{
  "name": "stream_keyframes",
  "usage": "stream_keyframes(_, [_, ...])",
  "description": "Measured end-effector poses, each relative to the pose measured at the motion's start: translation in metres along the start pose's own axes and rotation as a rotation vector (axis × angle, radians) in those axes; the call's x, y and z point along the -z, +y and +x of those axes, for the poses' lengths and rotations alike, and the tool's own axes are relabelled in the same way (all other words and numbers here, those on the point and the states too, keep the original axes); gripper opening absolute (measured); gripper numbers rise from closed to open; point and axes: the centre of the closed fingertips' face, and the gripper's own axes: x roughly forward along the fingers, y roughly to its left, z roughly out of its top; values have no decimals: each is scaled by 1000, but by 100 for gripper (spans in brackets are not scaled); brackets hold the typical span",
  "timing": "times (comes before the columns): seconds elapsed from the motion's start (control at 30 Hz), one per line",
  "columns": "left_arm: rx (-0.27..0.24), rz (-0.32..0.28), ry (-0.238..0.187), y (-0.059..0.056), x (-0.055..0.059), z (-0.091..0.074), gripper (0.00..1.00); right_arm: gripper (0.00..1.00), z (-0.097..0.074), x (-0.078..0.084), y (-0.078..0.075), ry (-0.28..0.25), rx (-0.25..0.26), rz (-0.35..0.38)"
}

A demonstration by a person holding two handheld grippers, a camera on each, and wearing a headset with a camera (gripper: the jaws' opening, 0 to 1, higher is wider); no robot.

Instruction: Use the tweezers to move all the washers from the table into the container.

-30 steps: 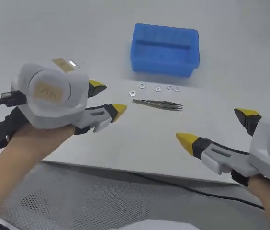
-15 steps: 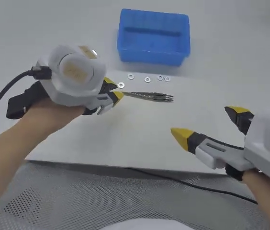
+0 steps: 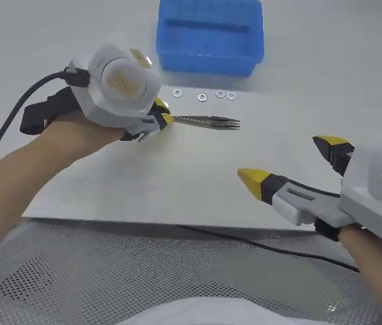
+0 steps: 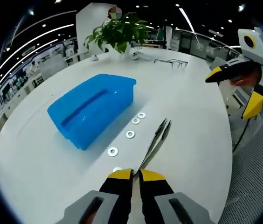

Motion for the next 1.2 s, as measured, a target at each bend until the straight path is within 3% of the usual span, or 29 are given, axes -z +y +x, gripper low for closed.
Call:
stream_keyframes(0.33, [69,75,27,-16,5,-6,0,69,0,1,-1,1,4,-2])
stream_keyframes(0.53, [80,62,3,-33,-4,-25,0,64,0,0,8,4,-12,-50])
stream_keyframes(0.73, [64,74,-58,-57,-20,-55,0,45,5,12,33,88,-129,-129])
stream_keyframes(0.8, [50,91,-69,-64,-23,-64,0,37,7,12,38,96,-139,-187])
stream_keyframes(0.97, [56,89,-88,-82,-27,-81,0,29,13,5,57,109,-208,-303])
stream_keyframes(1.1, [55,98,-103,-91,-32,-87,0,25,17,-3,73,98,-263,-376])
stream_keyframes(1.2, [58,111,-116,-97,-38,-92,0,24,22,0,86,122,-309,-440])
